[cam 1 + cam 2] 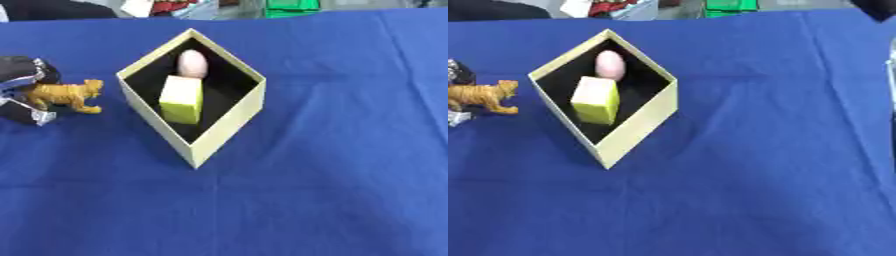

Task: Pick up objects on the table and place them in the box.

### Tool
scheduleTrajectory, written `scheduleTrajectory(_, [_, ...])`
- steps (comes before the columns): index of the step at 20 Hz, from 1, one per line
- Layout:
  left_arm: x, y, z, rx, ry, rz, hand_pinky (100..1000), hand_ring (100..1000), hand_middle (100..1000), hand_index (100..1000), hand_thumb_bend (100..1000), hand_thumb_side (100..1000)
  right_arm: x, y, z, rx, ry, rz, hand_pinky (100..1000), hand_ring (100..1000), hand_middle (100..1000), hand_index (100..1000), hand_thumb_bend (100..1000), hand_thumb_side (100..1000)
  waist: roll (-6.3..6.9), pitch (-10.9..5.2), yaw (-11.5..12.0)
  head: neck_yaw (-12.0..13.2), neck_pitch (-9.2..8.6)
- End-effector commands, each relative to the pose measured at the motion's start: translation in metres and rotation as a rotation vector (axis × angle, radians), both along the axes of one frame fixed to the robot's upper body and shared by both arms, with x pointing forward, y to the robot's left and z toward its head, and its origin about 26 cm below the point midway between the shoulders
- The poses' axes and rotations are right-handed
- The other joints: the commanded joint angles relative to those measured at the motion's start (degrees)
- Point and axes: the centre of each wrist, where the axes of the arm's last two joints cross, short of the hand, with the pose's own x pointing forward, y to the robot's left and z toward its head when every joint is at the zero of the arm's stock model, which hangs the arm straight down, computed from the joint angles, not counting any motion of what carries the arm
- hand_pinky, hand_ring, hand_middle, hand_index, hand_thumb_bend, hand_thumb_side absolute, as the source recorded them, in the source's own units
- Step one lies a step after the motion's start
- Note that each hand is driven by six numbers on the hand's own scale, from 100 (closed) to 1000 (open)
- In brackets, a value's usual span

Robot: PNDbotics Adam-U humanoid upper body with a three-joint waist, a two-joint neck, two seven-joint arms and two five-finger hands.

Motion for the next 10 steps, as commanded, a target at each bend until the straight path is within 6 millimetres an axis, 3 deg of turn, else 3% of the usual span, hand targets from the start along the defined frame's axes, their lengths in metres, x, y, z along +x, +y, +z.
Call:
scheduleTrajectory(1, [-0.005, 0.001, 0.028, -0.011, -0.094, -0.002, 599, 540, 399, 440, 100, 189, -0.007, -0.001, 0.009, -0.011, -0.042, -0.007, 894, 962, 778, 886, 100, 690, 0.18, -1.96, 0.3, -0.7, 0.27])
scheduleTrajectory(10, [-0.008, -0.013, 0.045, -0.093, -0.175, -0.011, 563, 506, 364, 407, 100, 185, -0.009, -0.001, 0.006, -0.013, -0.041, -0.008, 894, 962, 776, 885, 100, 691, 0.41, -2.81, 0.6, -1.5, 1.13])
